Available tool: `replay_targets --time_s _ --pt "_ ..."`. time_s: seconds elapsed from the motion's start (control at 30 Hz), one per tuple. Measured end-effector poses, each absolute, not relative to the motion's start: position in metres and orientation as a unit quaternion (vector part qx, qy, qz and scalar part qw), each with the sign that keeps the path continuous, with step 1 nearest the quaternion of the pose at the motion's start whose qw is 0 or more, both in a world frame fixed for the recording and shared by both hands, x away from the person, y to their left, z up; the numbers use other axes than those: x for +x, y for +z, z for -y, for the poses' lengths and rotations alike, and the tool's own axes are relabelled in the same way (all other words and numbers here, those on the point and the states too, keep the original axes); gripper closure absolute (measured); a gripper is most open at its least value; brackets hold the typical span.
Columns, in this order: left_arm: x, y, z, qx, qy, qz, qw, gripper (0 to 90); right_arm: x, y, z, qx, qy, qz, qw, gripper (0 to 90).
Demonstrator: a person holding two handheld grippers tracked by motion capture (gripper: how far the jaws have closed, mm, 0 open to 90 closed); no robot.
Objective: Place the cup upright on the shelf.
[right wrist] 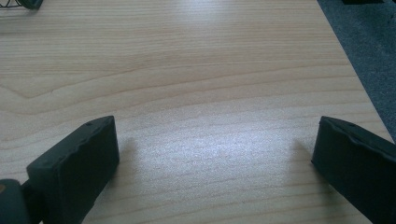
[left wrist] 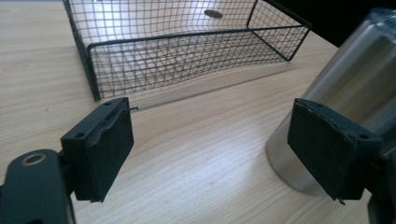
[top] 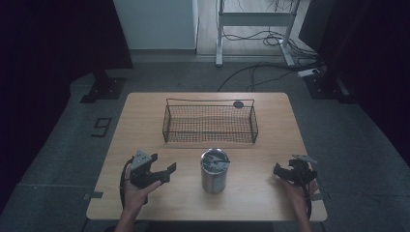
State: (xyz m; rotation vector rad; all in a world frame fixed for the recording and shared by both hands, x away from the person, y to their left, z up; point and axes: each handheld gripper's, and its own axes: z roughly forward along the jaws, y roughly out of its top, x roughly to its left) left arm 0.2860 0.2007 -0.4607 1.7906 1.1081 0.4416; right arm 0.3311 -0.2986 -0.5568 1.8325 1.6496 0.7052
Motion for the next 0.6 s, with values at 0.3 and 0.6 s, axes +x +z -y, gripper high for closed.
replay_targets --time_s 0.3,0.6 --pt "0.281 -0.452 -0.178 0.745 0.172 -0.42 0.488 12.5 0.331 -0.557 0.299 0.685 0.263 -0.617 0.284 0.6" --pt "0.277 -0.454 -0.163 0.757 0.162 -0.404 0.487 11.5 0.331 -0.557 0.299 0.686 0.262 -0.616 0.284 0.5"
